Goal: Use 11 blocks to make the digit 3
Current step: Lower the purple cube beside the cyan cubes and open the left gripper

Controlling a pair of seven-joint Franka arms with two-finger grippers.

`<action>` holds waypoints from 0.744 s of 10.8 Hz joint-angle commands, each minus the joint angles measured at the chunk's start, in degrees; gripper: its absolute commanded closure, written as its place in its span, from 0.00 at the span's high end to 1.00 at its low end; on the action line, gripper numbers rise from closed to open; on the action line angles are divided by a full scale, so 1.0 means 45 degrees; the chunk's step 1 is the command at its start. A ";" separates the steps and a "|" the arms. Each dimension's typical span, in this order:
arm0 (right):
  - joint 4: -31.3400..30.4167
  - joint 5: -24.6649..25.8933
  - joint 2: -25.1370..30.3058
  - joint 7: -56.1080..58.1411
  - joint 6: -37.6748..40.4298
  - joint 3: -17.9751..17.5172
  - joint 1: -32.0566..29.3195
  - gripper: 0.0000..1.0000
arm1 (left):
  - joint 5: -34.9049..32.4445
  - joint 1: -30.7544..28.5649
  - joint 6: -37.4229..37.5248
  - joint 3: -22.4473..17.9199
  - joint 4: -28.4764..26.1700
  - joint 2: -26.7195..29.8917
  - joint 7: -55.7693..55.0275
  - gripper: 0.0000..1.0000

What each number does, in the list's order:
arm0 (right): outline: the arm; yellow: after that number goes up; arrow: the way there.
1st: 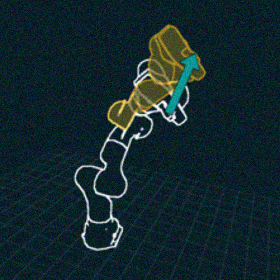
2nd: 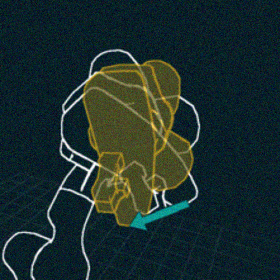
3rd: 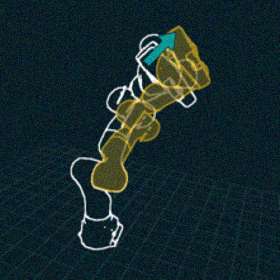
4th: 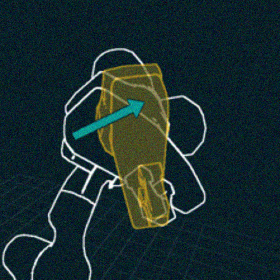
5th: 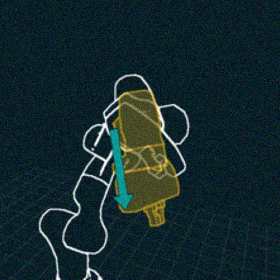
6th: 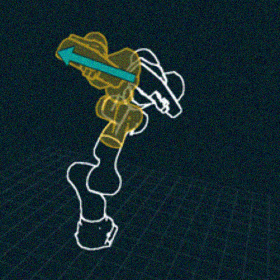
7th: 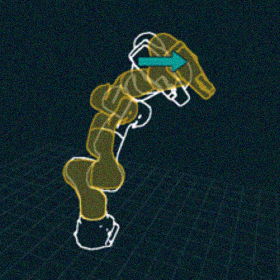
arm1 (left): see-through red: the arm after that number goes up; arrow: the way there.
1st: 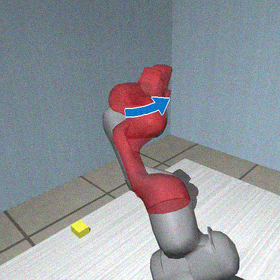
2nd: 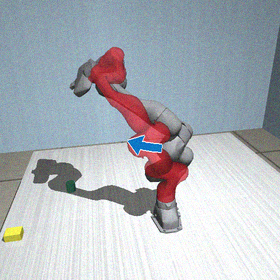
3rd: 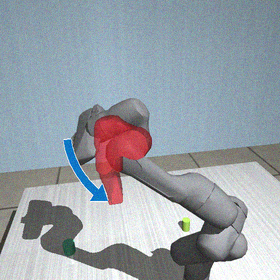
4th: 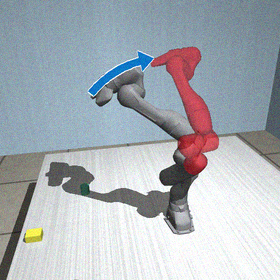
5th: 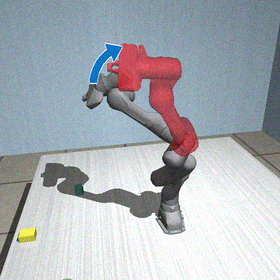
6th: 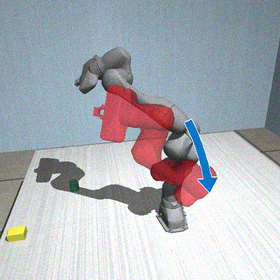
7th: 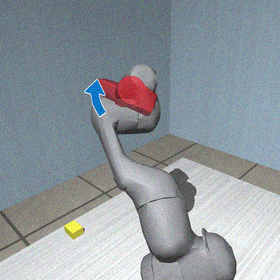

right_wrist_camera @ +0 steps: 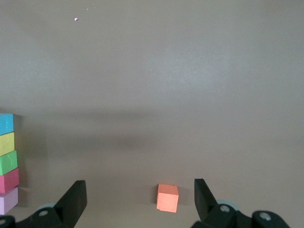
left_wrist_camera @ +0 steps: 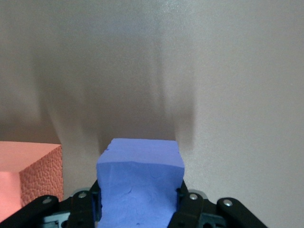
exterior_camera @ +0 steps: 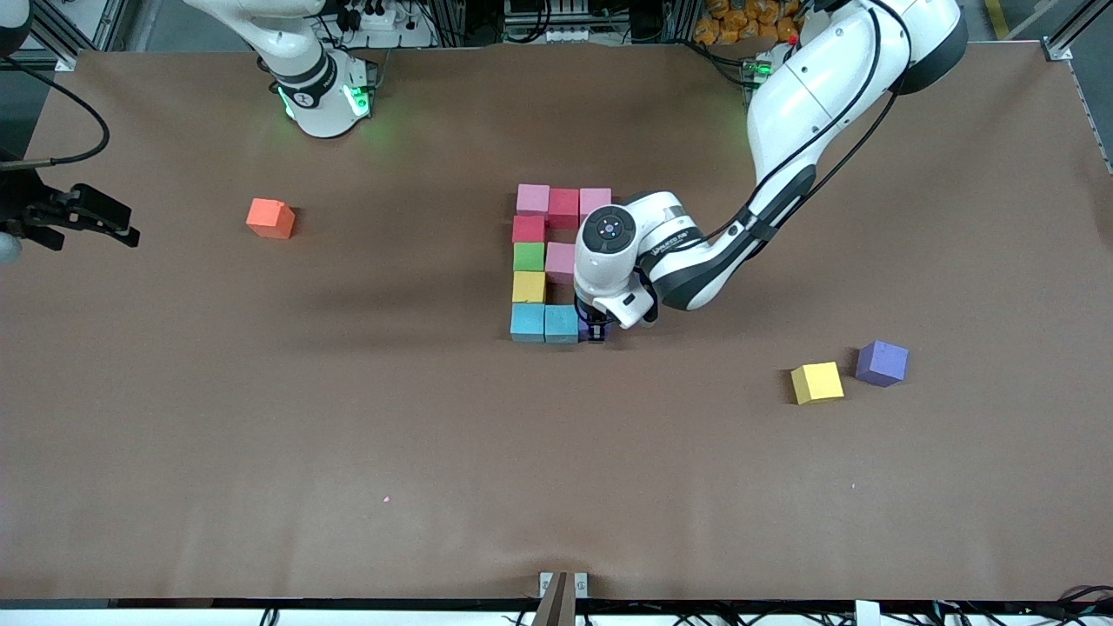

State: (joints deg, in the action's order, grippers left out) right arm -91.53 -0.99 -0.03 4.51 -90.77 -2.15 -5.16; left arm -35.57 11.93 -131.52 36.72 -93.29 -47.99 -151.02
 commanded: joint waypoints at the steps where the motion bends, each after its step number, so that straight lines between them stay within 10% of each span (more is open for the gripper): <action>1: 0.0027 -0.0114 0.0066 -0.0202 0.0094 -0.0166 -0.0124 1.00 | -0.0376 0.0142 -0.0129 -0.0114 0.0029 0.0021 -0.0307 1.00; 8: 0.0027 -0.0094 0.0105 -0.0221 0.0113 -0.0146 -0.0045 1.00 | -0.0201 -0.0286 0.0631 0.0546 0.0009 0.0801 -0.0268 1.00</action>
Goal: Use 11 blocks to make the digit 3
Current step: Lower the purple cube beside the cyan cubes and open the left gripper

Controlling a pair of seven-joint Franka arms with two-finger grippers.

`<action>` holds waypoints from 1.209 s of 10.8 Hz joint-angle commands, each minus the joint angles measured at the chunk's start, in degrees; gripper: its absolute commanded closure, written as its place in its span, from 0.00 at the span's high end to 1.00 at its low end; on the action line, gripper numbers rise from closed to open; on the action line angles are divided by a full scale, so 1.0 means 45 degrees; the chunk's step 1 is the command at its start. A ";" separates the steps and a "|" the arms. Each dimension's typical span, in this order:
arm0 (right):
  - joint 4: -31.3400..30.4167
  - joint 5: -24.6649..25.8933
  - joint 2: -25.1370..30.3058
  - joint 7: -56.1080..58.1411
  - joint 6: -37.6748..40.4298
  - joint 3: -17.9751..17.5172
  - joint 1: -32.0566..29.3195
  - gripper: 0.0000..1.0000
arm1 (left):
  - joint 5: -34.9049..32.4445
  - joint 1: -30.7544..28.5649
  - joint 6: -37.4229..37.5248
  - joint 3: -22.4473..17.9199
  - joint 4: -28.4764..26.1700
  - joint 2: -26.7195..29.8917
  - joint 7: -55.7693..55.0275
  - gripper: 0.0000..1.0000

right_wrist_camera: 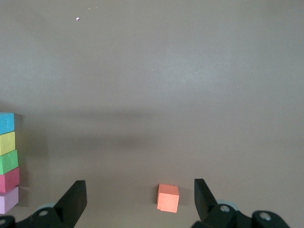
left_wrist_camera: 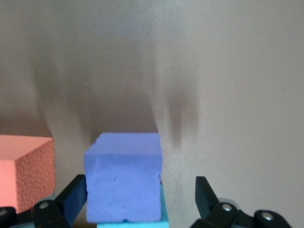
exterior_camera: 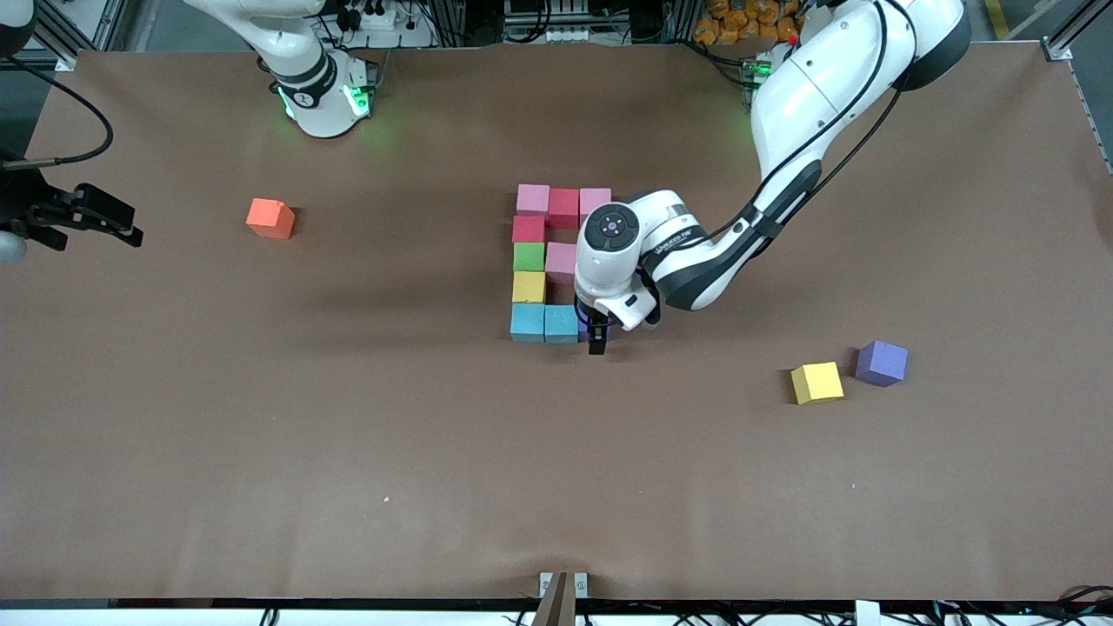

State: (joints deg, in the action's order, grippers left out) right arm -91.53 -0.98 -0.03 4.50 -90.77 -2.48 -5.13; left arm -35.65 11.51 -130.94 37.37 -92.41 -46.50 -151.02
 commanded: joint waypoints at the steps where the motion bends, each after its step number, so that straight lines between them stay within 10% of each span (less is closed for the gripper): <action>1: 0.0026 -0.0094 0.0105 -0.0219 0.0113 -0.0075 -0.0051 1.00 | -0.0183 -0.0427 0.0696 0.0774 -0.0186 0.0664 -0.0268 1.00; 4: 0.0026 -0.0055 0.0085 -0.0219 0.0036 -0.0075 -0.0032 1.00 | -0.0202 -0.1968 0.1185 0.2240 -0.0167 0.1249 0.0526 1.00; 13: 0.0026 -0.0035 0.0046 -0.0219 0.0035 -0.0055 -0.0051 1.00 | -0.0163 -0.4488 0.4426 0.2301 0.0458 0.3418 1.1241 1.00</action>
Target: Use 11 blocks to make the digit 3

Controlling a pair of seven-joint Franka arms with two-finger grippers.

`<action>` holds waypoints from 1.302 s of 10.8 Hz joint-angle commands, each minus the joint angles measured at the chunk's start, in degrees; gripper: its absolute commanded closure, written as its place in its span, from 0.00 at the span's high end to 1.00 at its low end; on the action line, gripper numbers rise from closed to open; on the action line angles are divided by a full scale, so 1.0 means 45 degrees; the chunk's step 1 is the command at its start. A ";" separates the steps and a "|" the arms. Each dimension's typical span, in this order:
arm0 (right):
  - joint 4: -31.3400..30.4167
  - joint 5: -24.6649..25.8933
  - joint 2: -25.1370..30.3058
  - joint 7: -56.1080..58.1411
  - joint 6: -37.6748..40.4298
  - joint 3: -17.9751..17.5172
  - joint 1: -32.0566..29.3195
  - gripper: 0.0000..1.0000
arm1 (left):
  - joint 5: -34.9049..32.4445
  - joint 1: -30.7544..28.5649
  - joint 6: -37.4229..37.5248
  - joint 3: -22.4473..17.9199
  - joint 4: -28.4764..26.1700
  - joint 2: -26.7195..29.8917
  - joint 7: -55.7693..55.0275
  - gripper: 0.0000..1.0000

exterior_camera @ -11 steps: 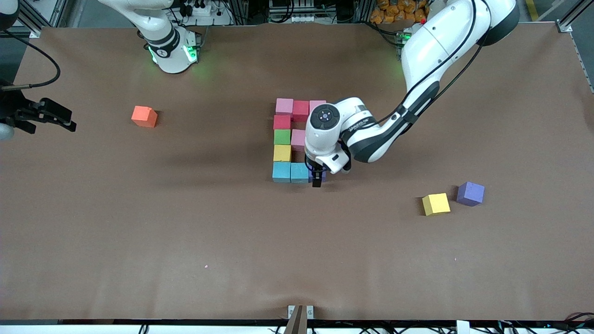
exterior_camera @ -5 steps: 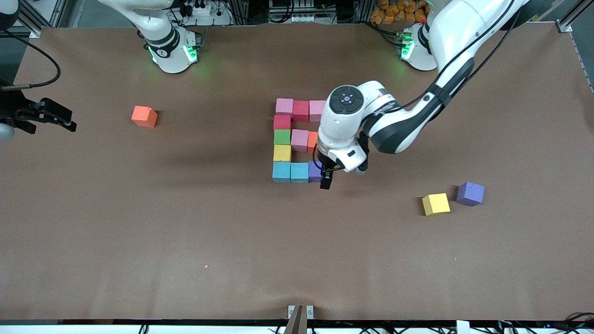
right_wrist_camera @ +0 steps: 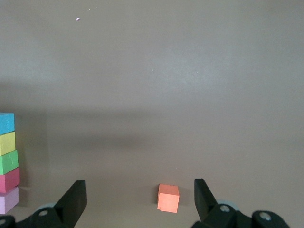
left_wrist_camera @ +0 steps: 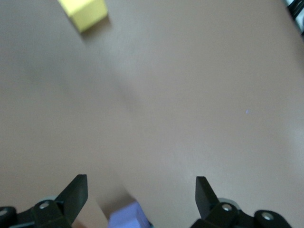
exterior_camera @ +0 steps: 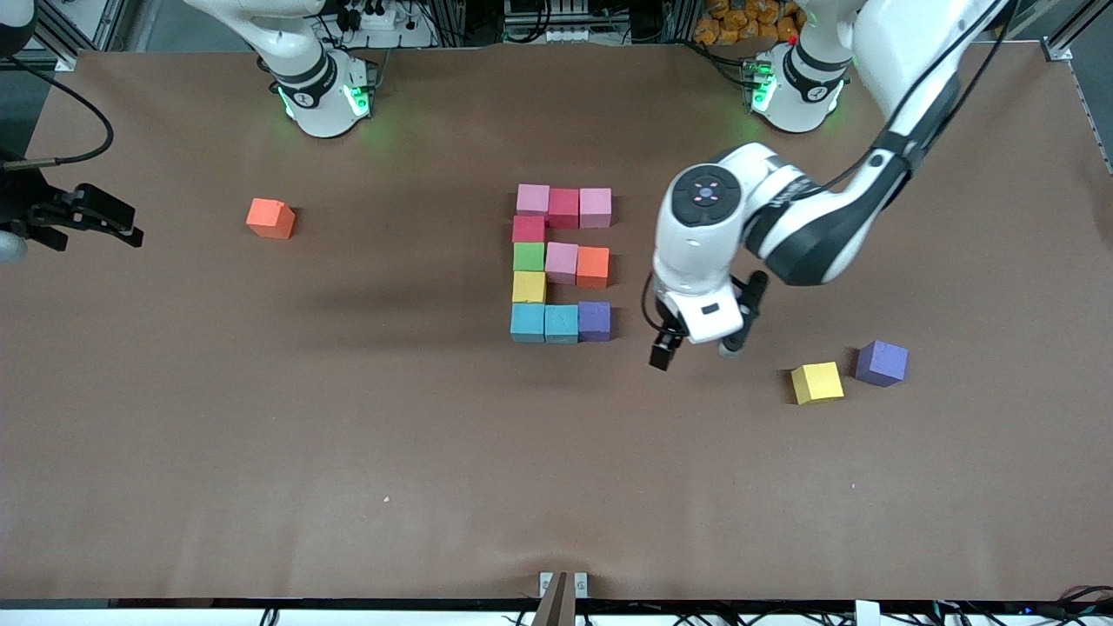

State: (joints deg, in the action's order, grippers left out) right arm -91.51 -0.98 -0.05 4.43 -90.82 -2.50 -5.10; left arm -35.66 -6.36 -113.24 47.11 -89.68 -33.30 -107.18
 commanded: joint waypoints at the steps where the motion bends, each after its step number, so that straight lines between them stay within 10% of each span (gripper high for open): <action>1: 0.0023 -0.0035 0.0049 -0.0203 0.0046 -0.0050 -0.0058 1.00 | -0.0141 -0.0907 0.0787 0.0156 -0.0149 0.0718 0.2943 1.00; 14: 0.0023 -0.0016 0.0030 -0.0203 0.0085 -0.0050 -0.0058 1.00 | 0.3569 -0.5753 0.3289 0.0136 -0.0032 0.3766 1.6940 1.00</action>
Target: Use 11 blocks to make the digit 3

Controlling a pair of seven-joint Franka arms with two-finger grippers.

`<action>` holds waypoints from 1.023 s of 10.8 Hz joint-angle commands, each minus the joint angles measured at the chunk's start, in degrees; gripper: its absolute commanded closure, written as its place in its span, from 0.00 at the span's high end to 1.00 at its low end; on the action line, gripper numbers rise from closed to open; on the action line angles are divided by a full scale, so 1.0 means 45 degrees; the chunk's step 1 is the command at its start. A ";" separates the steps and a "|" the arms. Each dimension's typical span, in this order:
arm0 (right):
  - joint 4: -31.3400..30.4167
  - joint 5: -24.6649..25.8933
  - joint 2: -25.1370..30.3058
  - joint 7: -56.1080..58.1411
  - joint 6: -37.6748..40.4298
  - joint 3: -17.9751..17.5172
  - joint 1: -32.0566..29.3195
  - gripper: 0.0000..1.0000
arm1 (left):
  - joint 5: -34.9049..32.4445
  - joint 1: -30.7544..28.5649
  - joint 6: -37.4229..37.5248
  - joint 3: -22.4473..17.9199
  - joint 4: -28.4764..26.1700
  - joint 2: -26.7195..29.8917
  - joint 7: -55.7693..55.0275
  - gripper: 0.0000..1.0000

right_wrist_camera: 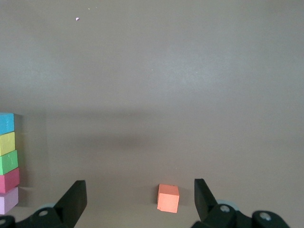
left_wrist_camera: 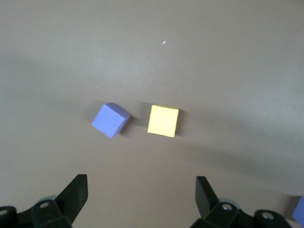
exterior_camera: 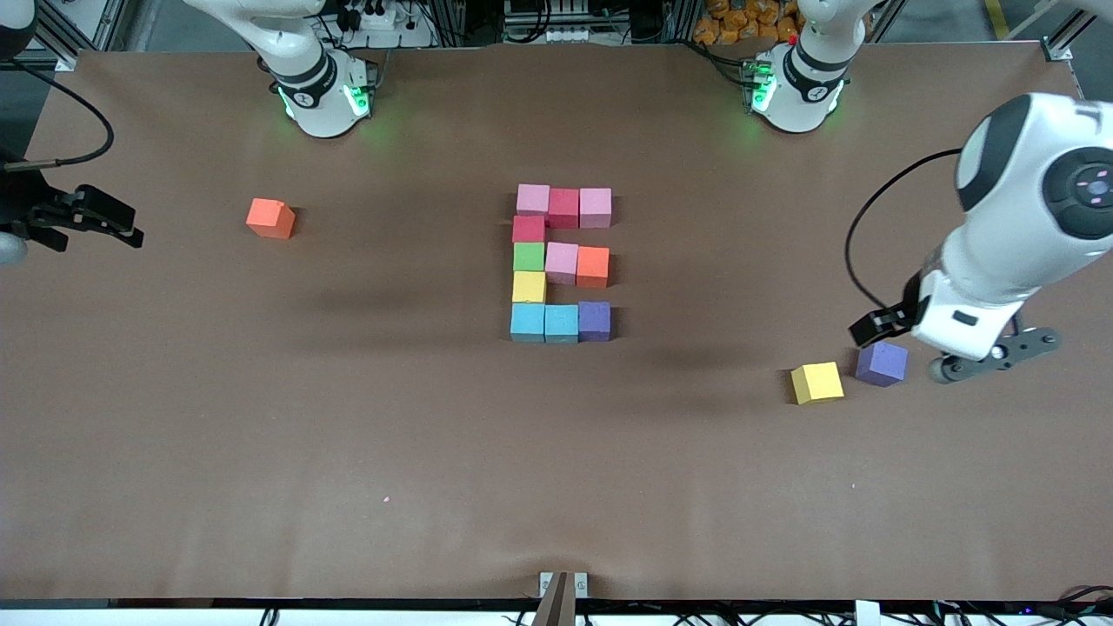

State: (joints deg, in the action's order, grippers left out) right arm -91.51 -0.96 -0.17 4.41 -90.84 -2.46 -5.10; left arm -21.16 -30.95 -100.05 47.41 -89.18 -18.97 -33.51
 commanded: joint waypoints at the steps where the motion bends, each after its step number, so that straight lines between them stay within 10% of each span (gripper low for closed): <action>1: 0.0023 -0.0021 0.0056 -0.0198 0.0089 -0.0059 -0.0058 1.00 | 0.0384 -0.0369 0.0667 0.0070 0.0051 0.0603 0.0862 1.00; 11: 0.0023 -0.0002 0.0056 -0.0179 0.0030 -0.0059 -0.0058 1.00 | 0.2337 -0.0760 0.2096 0.0031 0.0932 0.1969 0.1100 1.00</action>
State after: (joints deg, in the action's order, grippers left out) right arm -91.51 -0.96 -0.18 4.40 -90.87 -2.46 -5.10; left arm -12.78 -33.27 -91.50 47.53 -84.33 -12.88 -30.36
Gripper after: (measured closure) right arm 0.000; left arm 0.000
